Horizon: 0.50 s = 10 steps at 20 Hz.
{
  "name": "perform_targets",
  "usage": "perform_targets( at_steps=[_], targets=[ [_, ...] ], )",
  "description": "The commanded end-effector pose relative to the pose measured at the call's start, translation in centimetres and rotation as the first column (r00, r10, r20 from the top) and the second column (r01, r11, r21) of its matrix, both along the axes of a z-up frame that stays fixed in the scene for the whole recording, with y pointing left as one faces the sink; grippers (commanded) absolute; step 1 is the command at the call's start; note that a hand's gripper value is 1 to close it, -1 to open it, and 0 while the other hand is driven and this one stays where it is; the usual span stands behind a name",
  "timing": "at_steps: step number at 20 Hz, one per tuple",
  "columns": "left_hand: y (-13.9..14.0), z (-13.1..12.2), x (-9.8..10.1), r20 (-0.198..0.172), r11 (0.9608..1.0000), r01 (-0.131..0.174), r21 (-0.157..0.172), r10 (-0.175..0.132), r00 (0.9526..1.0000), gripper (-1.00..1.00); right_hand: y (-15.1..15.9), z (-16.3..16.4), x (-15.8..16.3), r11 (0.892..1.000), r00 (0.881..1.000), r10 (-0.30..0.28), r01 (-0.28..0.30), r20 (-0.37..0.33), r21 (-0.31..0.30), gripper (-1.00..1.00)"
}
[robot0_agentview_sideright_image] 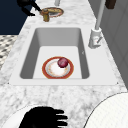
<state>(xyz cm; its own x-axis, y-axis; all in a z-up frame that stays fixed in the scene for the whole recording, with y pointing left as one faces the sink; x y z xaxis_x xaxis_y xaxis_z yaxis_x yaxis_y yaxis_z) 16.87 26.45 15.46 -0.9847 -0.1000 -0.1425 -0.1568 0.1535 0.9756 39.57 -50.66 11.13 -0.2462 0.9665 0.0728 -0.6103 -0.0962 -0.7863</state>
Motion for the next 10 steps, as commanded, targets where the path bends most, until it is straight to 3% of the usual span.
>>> perform_targets(
  at_steps=[1,3,5,10],
  targets=[
    [0.0,0.0,0.0,0.000,1.0000,0.000,0.000,0.000,1.0000,0.00,-1.9,-2.8,-0.9,0.998,0.998,0.060,-0.060,0.024,0.027,-1.00],
    [0.0,0.0,0.0,0.000,1.0000,0.000,0.000,0.000,1.0000,0.00,-1.5,-2.7,0.3,0.996,0.997,0.082,-0.083,0.014,0.031,-1.00],
    [0.0,0.0,0.0,0.000,1.0000,0.000,0.000,0.000,1.0000,0.00,-1.1,-2.5,1.4,0.997,0.998,0.065,-0.065,0.008,0.029,-1.00],
    [0.0,0.0,0.0,0.000,1.0000,0.000,0.000,0.000,1.0000,0.00,-0.9,-2.3,1.3,0.998,0.997,0.055,-0.055,-0.050,0.019,-1.00]
  ],
)
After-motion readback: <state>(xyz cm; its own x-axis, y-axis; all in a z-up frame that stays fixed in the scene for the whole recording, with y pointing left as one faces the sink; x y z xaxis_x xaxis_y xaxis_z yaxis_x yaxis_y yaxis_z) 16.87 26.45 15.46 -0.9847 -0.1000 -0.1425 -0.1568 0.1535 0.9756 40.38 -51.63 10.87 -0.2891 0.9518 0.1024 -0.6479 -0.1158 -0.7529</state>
